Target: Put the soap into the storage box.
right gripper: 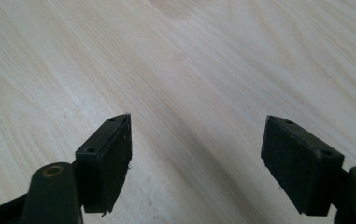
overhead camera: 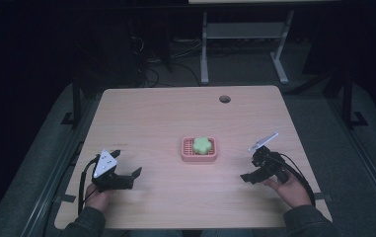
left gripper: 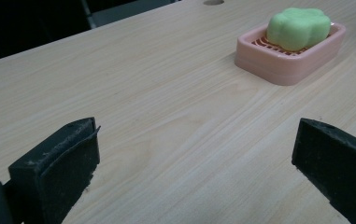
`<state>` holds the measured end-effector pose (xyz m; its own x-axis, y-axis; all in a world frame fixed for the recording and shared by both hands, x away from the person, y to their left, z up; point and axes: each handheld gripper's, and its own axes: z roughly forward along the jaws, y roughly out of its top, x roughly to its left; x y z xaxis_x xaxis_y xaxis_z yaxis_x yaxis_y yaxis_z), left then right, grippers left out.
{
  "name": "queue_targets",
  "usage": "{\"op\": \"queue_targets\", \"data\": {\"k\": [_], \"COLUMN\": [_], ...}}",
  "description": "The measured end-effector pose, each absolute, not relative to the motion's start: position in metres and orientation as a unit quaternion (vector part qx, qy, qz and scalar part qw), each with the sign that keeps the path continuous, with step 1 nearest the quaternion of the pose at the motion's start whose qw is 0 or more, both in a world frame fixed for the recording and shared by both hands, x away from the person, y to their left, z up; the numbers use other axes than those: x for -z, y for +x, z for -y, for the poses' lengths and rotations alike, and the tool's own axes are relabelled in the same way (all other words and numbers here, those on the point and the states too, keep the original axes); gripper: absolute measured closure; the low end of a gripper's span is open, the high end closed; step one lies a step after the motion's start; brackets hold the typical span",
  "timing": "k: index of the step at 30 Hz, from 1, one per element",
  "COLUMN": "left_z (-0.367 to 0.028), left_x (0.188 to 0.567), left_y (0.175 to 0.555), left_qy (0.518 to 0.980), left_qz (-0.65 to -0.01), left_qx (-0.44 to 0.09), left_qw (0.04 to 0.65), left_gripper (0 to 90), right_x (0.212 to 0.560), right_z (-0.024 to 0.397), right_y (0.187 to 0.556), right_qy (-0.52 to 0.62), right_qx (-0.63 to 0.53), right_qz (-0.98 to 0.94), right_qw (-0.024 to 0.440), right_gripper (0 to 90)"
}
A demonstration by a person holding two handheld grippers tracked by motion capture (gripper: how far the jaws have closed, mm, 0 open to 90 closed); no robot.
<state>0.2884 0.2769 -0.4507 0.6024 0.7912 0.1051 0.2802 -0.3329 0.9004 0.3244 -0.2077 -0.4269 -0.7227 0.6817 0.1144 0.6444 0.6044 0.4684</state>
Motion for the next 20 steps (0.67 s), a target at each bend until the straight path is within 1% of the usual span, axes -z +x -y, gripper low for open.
{"op": "queue_targets", "data": {"k": [8,20], "left_z": [-0.277,-0.276], "left_x": [0.451,0.452], "left_y": [0.289,0.290], "left_qy": [0.767,0.769], "left_qz": [-0.350,-0.351], "left_qx": [-0.277,-0.278], "left_qw": [0.461,0.456], "left_gripper": [0.2,0.2], "right_x": [0.431,0.438], "right_z": [0.214,0.222], "right_y": [0.312,0.290], "right_qy": [0.376,0.385], "right_qx": [-0.250,-0.274], "right_qz": [-0.891,-0.879], "right_qw": [0.042,0.065], "right_gripper": [24.5,23.0]}}
